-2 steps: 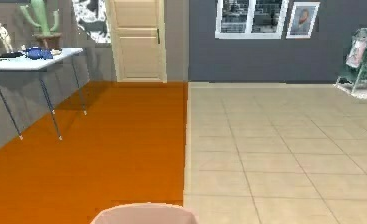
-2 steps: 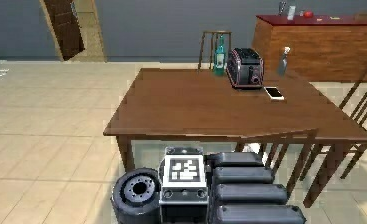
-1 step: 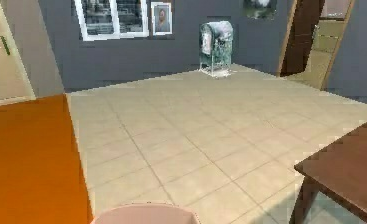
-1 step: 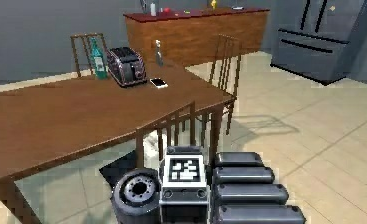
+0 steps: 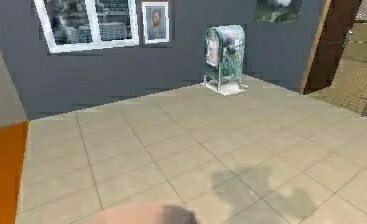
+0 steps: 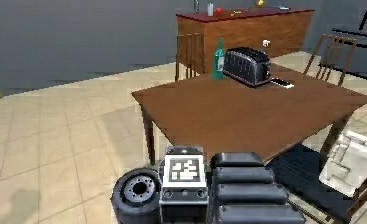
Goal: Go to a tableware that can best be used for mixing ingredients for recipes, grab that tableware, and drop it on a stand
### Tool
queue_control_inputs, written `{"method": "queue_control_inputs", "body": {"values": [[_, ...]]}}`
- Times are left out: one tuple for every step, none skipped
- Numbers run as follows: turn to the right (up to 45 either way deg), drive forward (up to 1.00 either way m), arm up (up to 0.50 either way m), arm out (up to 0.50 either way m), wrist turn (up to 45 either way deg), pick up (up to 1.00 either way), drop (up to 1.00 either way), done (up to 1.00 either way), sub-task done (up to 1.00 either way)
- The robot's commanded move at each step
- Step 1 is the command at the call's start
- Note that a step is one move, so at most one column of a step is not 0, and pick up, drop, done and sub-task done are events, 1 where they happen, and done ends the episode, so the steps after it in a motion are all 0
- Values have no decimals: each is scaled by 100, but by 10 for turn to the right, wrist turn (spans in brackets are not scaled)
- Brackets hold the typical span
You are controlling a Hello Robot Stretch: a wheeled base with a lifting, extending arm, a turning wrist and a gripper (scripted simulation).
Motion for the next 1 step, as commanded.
{"method": "queue_control_inputs", "body": {"values": [[330, 0, 0, 0, 0, 0, 0, 0, 0]]}}
